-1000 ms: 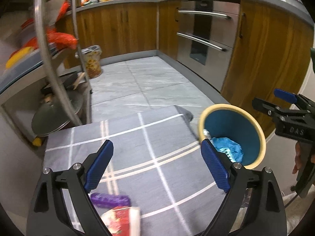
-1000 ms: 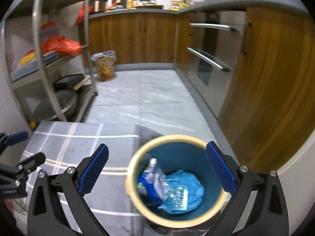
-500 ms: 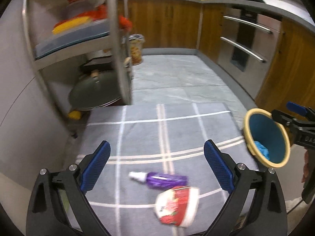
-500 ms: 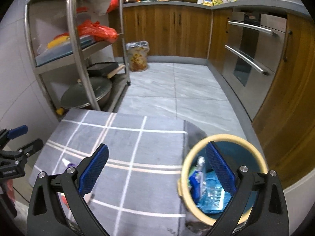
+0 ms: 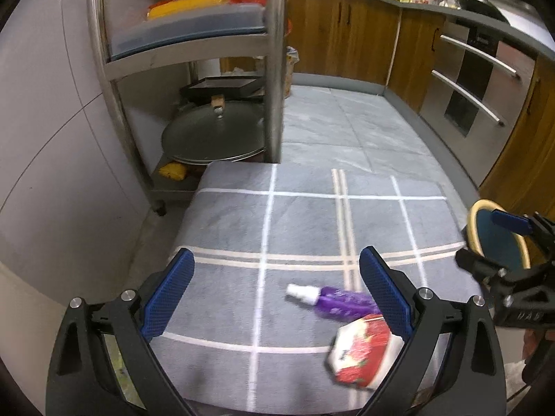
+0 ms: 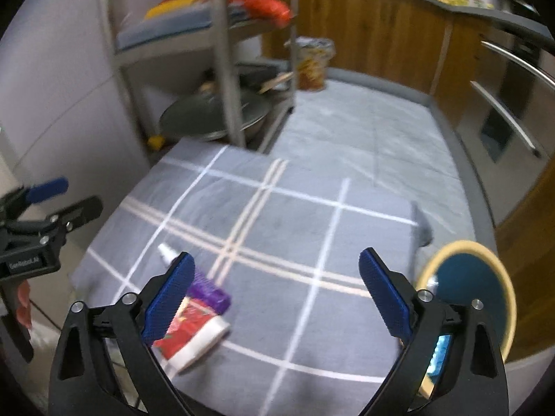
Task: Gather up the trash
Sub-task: 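Move both open tools back over the spray bottle and paper cup, then grasp the purple spray bottle with the right tool while the left tool grasps the floral paper cup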
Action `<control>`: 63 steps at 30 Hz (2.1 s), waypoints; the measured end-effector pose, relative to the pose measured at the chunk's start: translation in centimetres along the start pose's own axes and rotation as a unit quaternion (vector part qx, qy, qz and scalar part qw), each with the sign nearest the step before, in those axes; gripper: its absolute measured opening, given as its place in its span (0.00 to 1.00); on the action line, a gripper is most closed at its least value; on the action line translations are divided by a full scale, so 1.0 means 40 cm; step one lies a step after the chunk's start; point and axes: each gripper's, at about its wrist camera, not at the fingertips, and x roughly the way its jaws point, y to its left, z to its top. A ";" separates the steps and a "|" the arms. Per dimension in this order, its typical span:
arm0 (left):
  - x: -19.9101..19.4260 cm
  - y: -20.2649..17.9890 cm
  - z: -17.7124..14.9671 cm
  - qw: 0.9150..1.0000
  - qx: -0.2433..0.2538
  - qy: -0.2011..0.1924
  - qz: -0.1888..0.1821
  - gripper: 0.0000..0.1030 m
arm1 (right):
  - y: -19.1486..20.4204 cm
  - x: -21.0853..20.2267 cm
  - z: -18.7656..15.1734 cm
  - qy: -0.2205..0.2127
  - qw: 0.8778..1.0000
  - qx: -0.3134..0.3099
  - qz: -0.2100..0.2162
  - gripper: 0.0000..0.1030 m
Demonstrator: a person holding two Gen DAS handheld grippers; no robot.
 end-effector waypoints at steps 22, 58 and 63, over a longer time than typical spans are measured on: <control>0.107 0.143 -0.049 0.997 -0.005 0.066 0.035 0.92 | 0.226 0.260 -0.021 0.142 0.984 -0.104 0.034 0.63; 0.129 -0.146 -0.141 0.978 0.146 0.108 -0.099 0.92 | -0.117 0.111 -0.048 0.097 0.993 0.047 -0.054 0.31; 0.141 -0.212 -0.176 0.970 0.167 0.131 -0.120 0.92 | -0.144 0.089 -0.065 0.093 0.992 0.053 -0.059 0.31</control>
